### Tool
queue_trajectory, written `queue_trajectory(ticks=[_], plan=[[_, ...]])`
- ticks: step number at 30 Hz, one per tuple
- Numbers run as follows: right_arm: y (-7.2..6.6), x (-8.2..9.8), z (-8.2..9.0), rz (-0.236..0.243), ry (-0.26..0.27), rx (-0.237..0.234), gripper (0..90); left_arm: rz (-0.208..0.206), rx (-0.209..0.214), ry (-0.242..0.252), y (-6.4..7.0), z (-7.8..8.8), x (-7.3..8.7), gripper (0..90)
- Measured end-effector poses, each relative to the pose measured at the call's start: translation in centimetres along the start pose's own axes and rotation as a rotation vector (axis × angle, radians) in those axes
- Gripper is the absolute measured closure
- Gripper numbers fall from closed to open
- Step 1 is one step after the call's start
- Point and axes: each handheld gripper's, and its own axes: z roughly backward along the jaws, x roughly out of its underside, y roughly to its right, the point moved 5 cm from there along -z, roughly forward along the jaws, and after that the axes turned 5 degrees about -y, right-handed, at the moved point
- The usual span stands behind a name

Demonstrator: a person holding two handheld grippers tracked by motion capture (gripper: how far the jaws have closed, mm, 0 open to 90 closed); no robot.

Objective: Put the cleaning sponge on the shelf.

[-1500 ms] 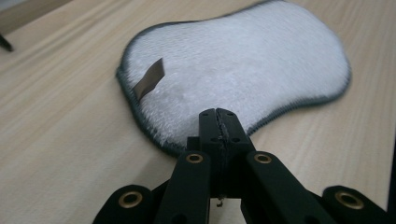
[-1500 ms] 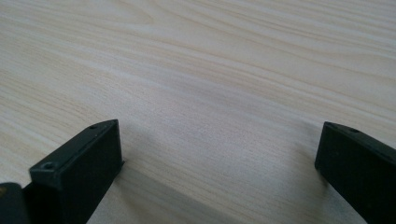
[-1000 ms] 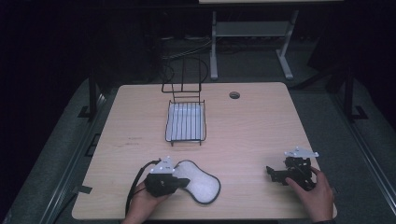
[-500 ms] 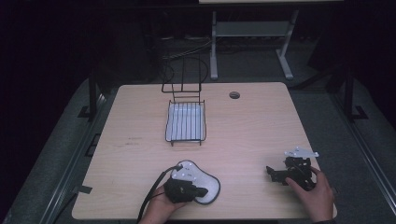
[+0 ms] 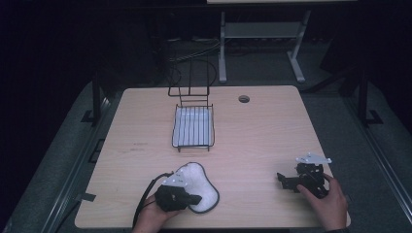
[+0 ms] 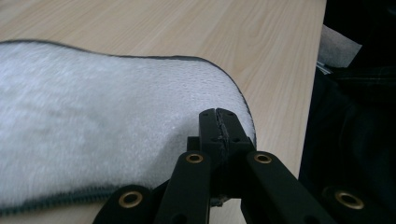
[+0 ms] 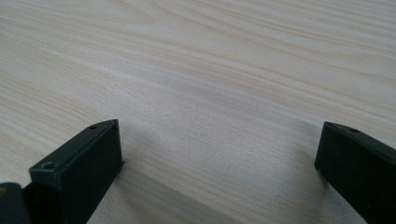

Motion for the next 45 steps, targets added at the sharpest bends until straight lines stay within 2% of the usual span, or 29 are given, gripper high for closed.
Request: queue_trajectory(ticks=[11, 20, 24, 30, 38, 45], plan=[[0.0, 0.0, 0.0, -0.001, 0.0, 0.001, 0.2, 0.051, -0.062, 0.007, -1.4, 2.4, 1.9, 89.7], [0.0, 0.0, 0.0, -0.001, 0.0, 0.001, 0.2, 0.078, -0.132, 0.001, -2.8, 4.2, 3.2, 89.7], [0.0, 0.0, 0.0, -0.001, 0.0, 0.001, 0.2, 0.09, -0.171, -0.003, -3.4, 5.0, 3.7, 89.8], [0.0, 0.0, 0.0, -0.003, 0.0, 0.0, 0.2, 0.118, -0.201, 0.0, -4.4, 5.9, 4.3, 89.8], [0.0, 0.0, 0.0, -0.002, 0.0, 0.001, 0.2, 0.147, -0.273, -0.007, -6.1, 7.4, 5.1, 89.8], [0.0, 0.0, 0.0, -0.003, 0.0, 0.0, 0.2, 0.171, -0.303, -0.002, -7.0, 8.2, 5.5, 89.8]])
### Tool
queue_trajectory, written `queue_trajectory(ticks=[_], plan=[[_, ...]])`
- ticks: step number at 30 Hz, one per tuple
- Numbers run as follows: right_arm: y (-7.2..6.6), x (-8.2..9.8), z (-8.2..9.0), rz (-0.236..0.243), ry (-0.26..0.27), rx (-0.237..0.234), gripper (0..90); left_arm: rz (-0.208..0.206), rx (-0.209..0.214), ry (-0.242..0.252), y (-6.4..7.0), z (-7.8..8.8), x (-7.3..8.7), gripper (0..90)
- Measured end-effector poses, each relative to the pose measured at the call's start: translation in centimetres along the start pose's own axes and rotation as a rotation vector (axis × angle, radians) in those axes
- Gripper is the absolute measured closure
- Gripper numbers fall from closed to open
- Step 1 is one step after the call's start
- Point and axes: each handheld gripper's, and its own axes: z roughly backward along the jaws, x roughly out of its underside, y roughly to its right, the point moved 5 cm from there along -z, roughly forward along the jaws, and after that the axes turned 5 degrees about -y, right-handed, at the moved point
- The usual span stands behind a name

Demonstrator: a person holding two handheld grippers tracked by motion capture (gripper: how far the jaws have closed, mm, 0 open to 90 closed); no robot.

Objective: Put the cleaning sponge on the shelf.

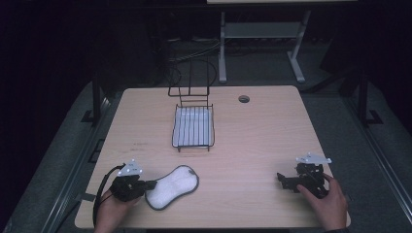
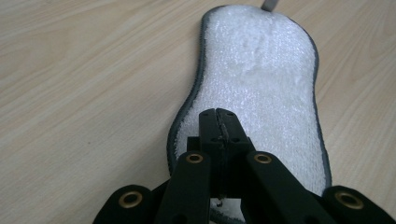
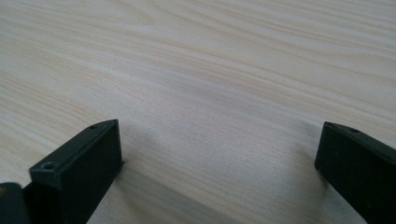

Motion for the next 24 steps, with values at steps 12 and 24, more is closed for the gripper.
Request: queue_trajectory(ticks=[12, 24], plan=[[0.0, 0.0, 0.0, 0.001, 0.0, 0.001, 0.2, 0.015, 0.038, 0.055, 0.5, 0.5, -1.1, 76.1], [0.0, 0.0, 0.0, 0.001, 0.001, 0.001, 0.2, -0.007, 0.081, 0.064, 1.1, -0.6, -2.8, 26.7]])
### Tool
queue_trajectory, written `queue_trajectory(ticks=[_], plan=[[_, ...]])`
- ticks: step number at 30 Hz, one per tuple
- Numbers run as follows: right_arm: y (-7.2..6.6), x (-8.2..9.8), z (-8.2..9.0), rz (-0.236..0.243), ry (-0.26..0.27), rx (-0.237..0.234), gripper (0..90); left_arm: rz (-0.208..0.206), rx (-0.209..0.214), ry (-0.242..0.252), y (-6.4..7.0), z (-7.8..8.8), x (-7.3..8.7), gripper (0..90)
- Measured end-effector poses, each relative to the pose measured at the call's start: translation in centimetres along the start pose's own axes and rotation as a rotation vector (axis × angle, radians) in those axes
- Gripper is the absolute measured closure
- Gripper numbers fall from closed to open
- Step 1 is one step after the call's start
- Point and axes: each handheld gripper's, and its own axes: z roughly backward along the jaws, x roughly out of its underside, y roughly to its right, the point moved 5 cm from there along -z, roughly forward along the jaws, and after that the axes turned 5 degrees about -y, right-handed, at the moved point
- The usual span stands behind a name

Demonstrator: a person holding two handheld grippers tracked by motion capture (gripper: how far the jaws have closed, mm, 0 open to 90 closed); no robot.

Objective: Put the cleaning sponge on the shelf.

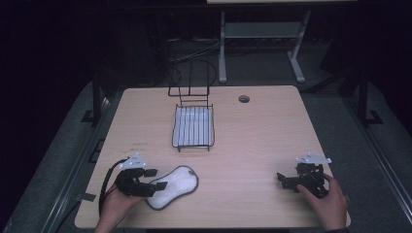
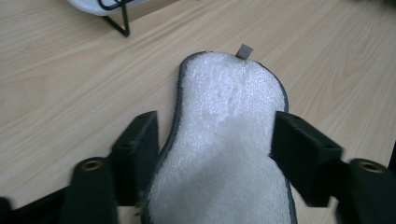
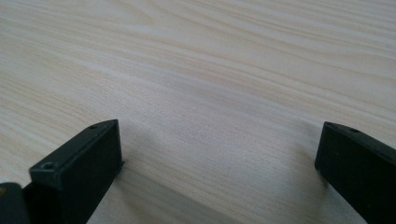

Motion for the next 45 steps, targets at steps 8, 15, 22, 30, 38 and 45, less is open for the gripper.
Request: queue_trajectory(ticks=[8, 15, 22, 30, 38, 45], plan=[[0.0, 0.0, 0.0, -0.001, 0.0, 0.0, 0.2, -0.058, -0.001, -0.041, 0.9, -2.1, -0.5, 13.0], [0.0, 0.0, 0.0, 0.0, 0.0, 0.0, 0.2, -0.079, -0.033, -0.074, 0.5, -2.9, -0.1, 12.9], [0.0, 0.0, 0.0, -0.001, 0.0, 0.0, 0.2, -0.089, -0.041, -0.087, 0.6, -3.3, 0.1, 12.9], [0.0, 0.0, 0.0, -0.001, 0.0, 0.0, 0.2, -0.109, -0.053, -0.107, 0.5, -3.7, 0.2, 12.9], [0.0, 0.0, 0.0, 0.0, 0.0, 0.0, 0.2, -0.123, -0.049, -0.119, 0.5, -4.0, 0.3, 12.9], [0.0, 0.0, 0.0, -0.001, 0.0, 0.0, 0.2, -0.124, -0.034, -0.139, 0.5, -4.1, 0.4, 13.7]])
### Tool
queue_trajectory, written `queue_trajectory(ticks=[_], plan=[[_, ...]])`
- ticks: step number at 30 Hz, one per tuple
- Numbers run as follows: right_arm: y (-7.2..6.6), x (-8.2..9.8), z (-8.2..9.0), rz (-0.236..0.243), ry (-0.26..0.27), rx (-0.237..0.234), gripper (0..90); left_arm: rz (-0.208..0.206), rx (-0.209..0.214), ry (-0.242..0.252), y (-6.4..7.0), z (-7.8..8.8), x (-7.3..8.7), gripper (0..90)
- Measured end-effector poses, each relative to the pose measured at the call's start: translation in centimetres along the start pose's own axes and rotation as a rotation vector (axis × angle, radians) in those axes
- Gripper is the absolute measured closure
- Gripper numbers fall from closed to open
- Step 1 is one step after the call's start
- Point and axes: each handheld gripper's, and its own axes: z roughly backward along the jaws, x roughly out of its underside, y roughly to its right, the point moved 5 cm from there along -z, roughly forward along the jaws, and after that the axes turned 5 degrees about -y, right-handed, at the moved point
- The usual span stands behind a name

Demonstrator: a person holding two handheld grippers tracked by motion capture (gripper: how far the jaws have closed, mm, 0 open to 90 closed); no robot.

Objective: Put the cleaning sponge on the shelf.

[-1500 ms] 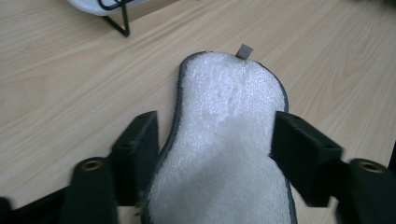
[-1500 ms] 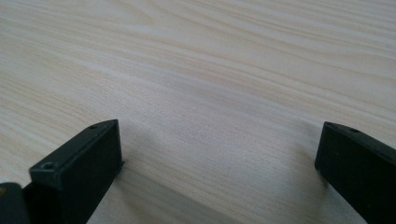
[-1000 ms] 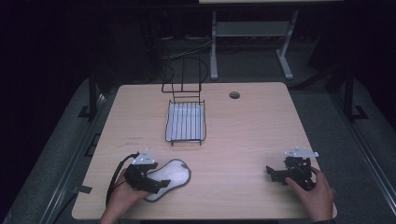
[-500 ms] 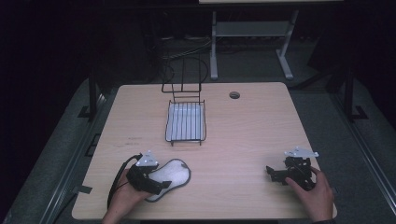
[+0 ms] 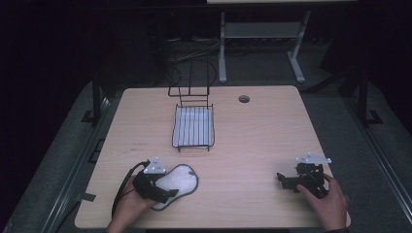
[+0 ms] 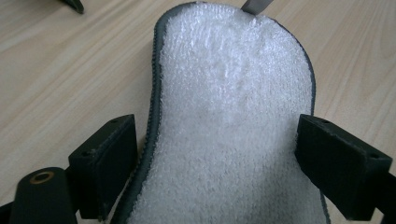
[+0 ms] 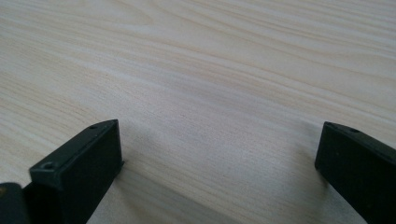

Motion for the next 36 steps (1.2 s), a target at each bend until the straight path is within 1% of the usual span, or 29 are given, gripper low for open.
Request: queue_trajectory(ticks=[3, 8, 12, 15, 16, 17, 19, 20, 22, 23, 27, 28, 32, 34, 36], plan=[[0.0, 0.0, 0.0, 0.0, 0.0, 0.0, 0.2, 0.005, 0.019, -0.005, 0.0, 0.0, 0.0, 15.3], [0.0, 0.0, 0.0, 0.0, 0.0, 0.0, 0.2, -0.004, 0.03, -0.016, 0.0, 0.1, 0.0, 18.6], [0.0, 0.0, 0.0, 0.0, 0.0, 0.0, 0.2, -0.001, 0.04, -0.023, 0.0, 0.2, -0.1, 21.0], [0.0, 0.0, 0.0, 0.0, 0.0, 0.0, 0.2, -0.008, 0.037, -0.031, 0.1, 0.4, -0.1, 22.9], [0.0, 0.0, 0.0, 0.0, 0.0, 0.0, 0.2, -0.008, 0.035, -0.026, 0.1, 0.5, -0.2, 23.9], [0.0, 0.0, 0.0, 0.0, 0.0, 0.0, 0.2, -0.021, 0.03, -0.033, 0.1, 0.6, -0.2, 24.9], [0.0, 0.0, 0.0, 0.0, 0.0, 0.0, 0.2, -0.018, 0.028, -0.025, 0.2, 0.8, -0.2, 26.7], [0.0, 0.0, 0.0, 0.0, 0.0, 0.0, 0.2, -0.021, 0.031, -0.018, 0.2, 1.0, -0.3, 28.2], [0.0, 0.0, 0.0, 0.0, 0.0, 0.0, 0.2, -0.019, 0.032, -0.006, 0.3, 1.3, -0.4, 34.0], [0.0, 0.0, 0.0, 0.0, 0.0, 0.0, 0.2, -0.027, 0.032, -0.001, 0.2, 1.5, -0.5, 36.6], [0.0, 0.0, 0.0, 0.0, 0.0, 0.0, 0.1, -0.03, 0.04, 0.019, 0.2, 2.1, -0.6, 46.6], [0.0, 0.0, 0.0, 0.001, 0.0, 0.0, 0.2, -0.023, 0.044, 0.026, 0.3, 2.2, -0.6, 48.3], [0.0, 0.0, 0.0, 0.0, 0.0, 0.0, 0.2, -0.021, 0.059, 0.041, 0.3, 2.7, -0.8, 55.3], [0.0, 0.0, 0.0, 0.0, 0.0, 0.0, 0.2, -0.007, 0.071, 0.057, 0.4, 3.0, -0.9, 59.4], [0.0, 0.0, 0.0, 0.0, 0.0, 0.0, 0.2, -0.01, 0.08, 0.067, 0.4, 3.3, -1.0, 62.7]])
